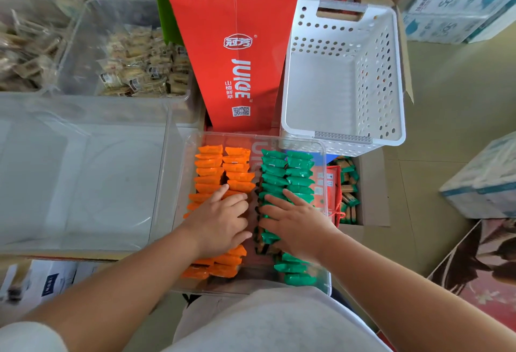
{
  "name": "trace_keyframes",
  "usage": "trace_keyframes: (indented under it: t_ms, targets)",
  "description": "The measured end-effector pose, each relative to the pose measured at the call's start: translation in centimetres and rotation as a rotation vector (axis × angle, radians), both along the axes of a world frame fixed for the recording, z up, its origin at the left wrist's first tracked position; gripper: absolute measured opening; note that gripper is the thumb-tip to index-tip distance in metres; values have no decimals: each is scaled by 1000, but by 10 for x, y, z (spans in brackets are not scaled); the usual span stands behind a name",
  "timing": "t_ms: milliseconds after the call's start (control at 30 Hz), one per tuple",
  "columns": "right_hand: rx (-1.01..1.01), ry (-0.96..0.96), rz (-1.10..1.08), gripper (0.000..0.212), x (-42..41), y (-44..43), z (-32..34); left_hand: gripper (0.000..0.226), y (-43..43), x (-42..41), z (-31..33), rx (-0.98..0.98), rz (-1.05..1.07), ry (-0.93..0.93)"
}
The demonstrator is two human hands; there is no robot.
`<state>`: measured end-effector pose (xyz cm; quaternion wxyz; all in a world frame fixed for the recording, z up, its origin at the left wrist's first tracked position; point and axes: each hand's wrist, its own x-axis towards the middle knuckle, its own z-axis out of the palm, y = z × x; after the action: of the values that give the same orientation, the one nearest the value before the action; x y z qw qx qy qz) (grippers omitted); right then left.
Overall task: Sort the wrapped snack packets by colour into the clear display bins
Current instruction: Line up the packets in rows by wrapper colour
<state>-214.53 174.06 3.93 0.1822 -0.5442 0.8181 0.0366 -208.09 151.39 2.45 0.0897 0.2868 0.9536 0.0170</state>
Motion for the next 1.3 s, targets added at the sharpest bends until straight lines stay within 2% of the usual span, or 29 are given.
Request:
trace_keyframes:
  t_ms: [200,367,467,533,633,667,867,1033,1100,1200,1233,1300]
  targets:
    - [12,-59,-6,53,-4,1,2,47,-2,-27,6,-14,-79,-3]
    - [37,0,74,47,-11,-6,8,59,-6,-48,10,-136,-104,-154]
    - [70,-8,85,46,-12,-14,9,60,-13,-53,12,-151,-146,-122]
    - [81,-34,77,49,-13,-18,9,71,-11,-58,17,-170,-134,-176]
    - [61,-64,65,54,-16,-18,9,100,2,-59,23,-285,-113,-220]
    - [55,-74,59,54,-17,-18,9,101,6,-57,24,-317,-113,-213]
    - [32,-94,11,55,-14,-14,9,53,10,-37,20,-228,-10,-277]
    - [63,-98,11,58,-13,-11,10,35,8,-29,18,-216,-41,-334]
    - [83,-95,7,57,-13,-11,9,40,9,-24,16,-213,-13,-352]
    - [115,-107,4,57,-13,-12,9,74,11,-17,18,-264,12,-350]
    - [121,-110,0,58,-13,-12,9,79,12,-14,19,-272,19,-342]
    - [129,-113,-4,57,-13,-12,10,67,16,-11,20,-239,51,-340]
